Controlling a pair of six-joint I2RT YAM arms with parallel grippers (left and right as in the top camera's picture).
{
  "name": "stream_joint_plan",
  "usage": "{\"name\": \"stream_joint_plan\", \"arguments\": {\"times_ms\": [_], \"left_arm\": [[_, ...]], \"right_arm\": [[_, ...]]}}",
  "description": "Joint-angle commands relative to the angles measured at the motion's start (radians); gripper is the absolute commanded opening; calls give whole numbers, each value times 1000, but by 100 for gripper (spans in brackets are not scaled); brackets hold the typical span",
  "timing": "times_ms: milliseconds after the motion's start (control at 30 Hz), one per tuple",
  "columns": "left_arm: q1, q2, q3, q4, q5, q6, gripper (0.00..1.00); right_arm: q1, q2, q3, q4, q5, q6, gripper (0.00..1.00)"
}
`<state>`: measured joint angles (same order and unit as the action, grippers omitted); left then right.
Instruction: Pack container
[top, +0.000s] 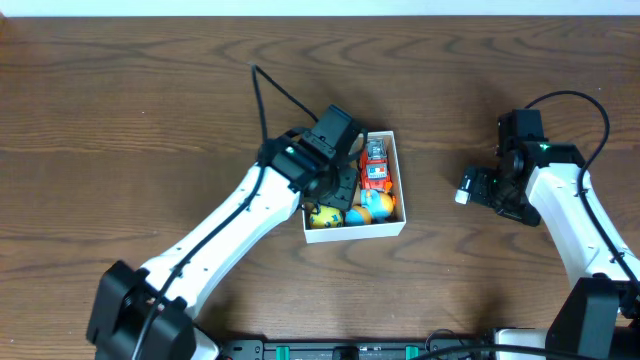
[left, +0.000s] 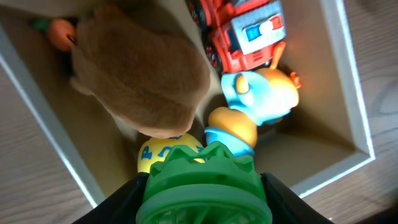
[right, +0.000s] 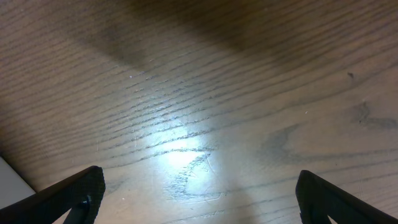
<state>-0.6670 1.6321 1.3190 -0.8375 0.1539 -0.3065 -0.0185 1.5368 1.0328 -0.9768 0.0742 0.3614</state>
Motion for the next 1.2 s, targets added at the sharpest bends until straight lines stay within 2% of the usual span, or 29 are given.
{"name": "stream_joint_plan", "arguments": {"times_ms": [0, 133, 667, 733, 900, 1000, 1167], "left_arm": [[-4, 5, 3, -1, -7, 16, 54], [-4, 4, 3, -2, -7, 16, 64], [-4, 1, 3, -19, -10, 17, 65], [-4, -11, 3, -31, -45, 16, 65], [0, -90, 3, -27, -242, 17, 66], [37, -157, 3, 5, -328, 19, 77], [204, -223, 3, 44, -321, 24, 88]], "right_arm": [[-5, -3, -1, -2, -3, -11, 99], [-5, -3, -1, -1, -3, -12, 99], [-5, -3, -1, -2, -3, -23, 99], [-5, -3, -1, -1, -3, -27, 99], [3, -6, 22, 27, 2, -42, 99], [14, -7, 105, 27, 5, -47, 99], [47, -7, 296, 40, 4, -118, 99]]}}
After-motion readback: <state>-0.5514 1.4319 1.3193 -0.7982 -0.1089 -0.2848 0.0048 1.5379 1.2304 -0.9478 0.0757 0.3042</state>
